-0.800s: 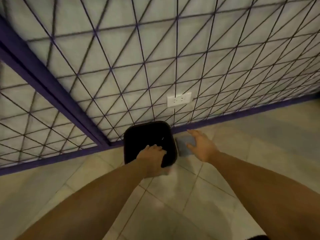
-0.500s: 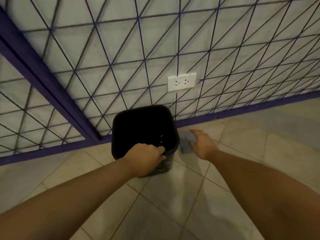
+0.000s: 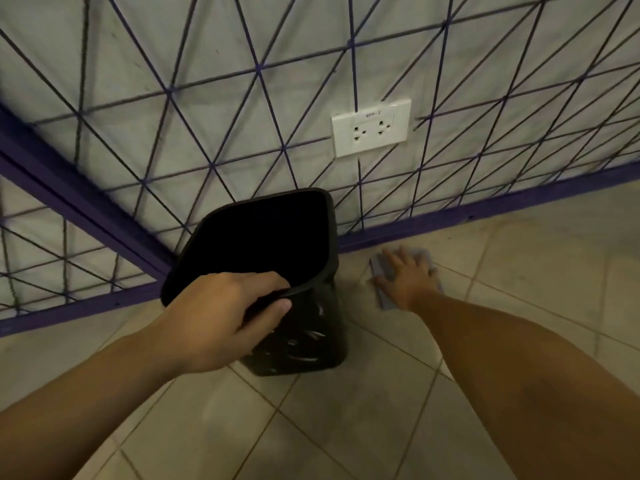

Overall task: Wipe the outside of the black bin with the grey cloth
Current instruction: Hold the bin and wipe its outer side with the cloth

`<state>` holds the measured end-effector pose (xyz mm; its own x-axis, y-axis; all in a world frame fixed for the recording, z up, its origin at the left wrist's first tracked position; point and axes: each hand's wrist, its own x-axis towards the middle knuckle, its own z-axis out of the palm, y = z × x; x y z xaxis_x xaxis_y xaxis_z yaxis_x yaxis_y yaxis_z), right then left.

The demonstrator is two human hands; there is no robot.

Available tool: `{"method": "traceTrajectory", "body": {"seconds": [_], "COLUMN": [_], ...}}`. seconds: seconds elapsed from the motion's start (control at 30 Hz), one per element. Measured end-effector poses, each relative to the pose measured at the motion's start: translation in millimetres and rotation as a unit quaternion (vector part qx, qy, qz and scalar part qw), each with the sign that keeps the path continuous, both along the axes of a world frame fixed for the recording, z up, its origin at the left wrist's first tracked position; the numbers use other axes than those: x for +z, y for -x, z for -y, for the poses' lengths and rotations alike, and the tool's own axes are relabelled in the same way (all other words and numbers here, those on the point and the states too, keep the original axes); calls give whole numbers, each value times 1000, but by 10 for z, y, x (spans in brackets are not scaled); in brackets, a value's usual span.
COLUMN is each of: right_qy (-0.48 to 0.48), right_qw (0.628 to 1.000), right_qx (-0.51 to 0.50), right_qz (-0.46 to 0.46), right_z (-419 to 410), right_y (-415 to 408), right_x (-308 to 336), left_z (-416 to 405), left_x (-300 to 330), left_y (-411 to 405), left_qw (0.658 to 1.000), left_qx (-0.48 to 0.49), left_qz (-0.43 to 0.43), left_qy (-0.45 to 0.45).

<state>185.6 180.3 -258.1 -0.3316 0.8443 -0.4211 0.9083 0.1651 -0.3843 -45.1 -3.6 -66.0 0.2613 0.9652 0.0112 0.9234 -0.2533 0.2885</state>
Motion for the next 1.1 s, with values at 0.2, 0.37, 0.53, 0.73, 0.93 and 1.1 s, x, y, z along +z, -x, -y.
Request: {"method": "traceTrajectory", "body": {"seconds": [0.2, 0.37, 0.53, 0.73, 0.93, 1.1], "right_qy": [26, 5, -46, -63, 78, 53], "right_qw": [996, 997, 995, 942, 795, 719], "right_qx": [19, 10, -62, -160, -277, -359], "right_qz": [88, 83, -70, -289, -533, -593], "right_z": [-15, 11, 67, 232, 624, 1030], "right_y": [78, -23, -219, 125, 685, 802], "right_x": [-337, -405, -352, -72, 490, 944], "left_z": [2, 31, 55, 84, 207, 376], "left_x": [-65, -93, -110, -135, -128, -49], "left_y": [20, 52, 79, 116, 241, 481], "left_qw": [999, 998, 997, 989, 987, 981], "left_qx": [6, 15, 30, 31, 42, 101], "left_qz": [37, 36, 3, -49, -14, 135], "left_qy": [-39, -57, -69, -137, -155, -98]}}
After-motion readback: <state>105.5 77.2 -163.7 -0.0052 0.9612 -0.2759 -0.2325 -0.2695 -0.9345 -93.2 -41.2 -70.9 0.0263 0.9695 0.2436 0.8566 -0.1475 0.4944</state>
